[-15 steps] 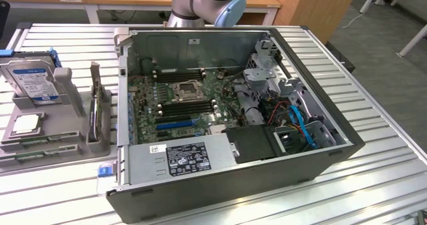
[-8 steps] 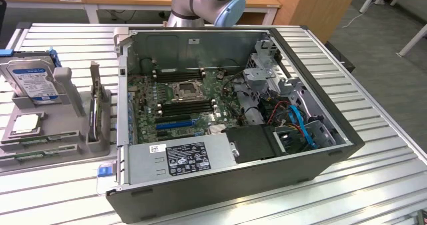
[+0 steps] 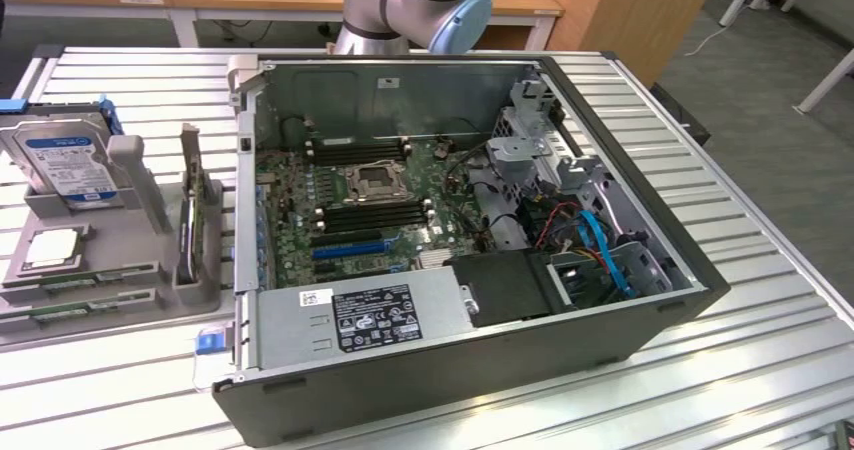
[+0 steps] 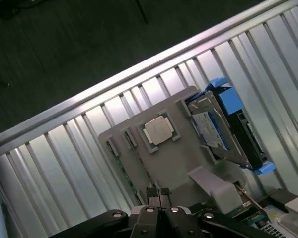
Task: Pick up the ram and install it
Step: 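Pick up the ram and move it above insertion slot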
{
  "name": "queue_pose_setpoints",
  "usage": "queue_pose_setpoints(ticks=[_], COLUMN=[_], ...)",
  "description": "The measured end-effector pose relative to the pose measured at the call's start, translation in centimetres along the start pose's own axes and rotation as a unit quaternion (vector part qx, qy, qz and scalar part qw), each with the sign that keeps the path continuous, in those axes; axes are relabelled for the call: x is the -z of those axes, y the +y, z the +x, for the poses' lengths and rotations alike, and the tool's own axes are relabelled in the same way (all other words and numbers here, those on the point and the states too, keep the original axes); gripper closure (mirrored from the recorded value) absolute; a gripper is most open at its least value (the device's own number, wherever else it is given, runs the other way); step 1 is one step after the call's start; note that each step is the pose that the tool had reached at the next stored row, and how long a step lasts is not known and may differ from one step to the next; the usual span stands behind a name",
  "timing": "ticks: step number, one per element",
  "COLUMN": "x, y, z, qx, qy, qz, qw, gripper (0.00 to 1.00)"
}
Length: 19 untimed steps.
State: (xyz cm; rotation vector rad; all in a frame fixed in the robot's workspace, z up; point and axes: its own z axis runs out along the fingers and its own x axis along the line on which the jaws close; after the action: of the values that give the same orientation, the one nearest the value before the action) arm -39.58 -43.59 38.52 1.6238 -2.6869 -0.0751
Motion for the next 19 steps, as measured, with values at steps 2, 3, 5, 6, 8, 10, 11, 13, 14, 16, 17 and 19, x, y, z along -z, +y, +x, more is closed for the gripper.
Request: queue_pose_setpoints(ticks=[2, 3, 5, 6, 8, 10, 11, 13, 14, 16, 17, 19], x=[-0.01, -0.02, -0.02, -0.03, -0.04, -0.05, -0.05, -0.07, -0.07, -0.09, -0.09, -0.1], y=[0.0, 0.0, 0.0, 0.0, -0.01, -0.01, -0.01, -0.01, -0.01, -0.01, -0.01, -0.01], z=[0.0, 0.0, 0.0, 0.0, 0.0, 0.0, 0.0, 0.0, 0.0, 0.0, 0.0, 0.0], qx=[0.018, 0.027, 0.045, 0.055, 0.073, 0.091, 0.1, 0.118, 0.127, 0.145, 0.153, 0.172], qy=[0.0007, 0.0011, 0.0019, 0.0022, 0.003, 0.0038, 0.0042, 0.0049, 0.0053, 0.006, 0.0064, 0.0071], qz=[-0.0004, -0.0006, -0.0011, -0.0013, -0.0017, -0.0021, -0.0024, -0.0028, -0.003, -0.0034, -0.0036, -0.004], qw=[0.9998, 0.9996, 0.999, 0.9985, 0.9974, 0.9959, 0.995, 0.993, 0.9919, 0.9895, 0.9881, 0.9851], gripper=[0.9, 0.9, 0.9, 0.9, 0.9, 0.9, 0.9, 0.9, 0.9, 0.9, 0.9, 0.9])
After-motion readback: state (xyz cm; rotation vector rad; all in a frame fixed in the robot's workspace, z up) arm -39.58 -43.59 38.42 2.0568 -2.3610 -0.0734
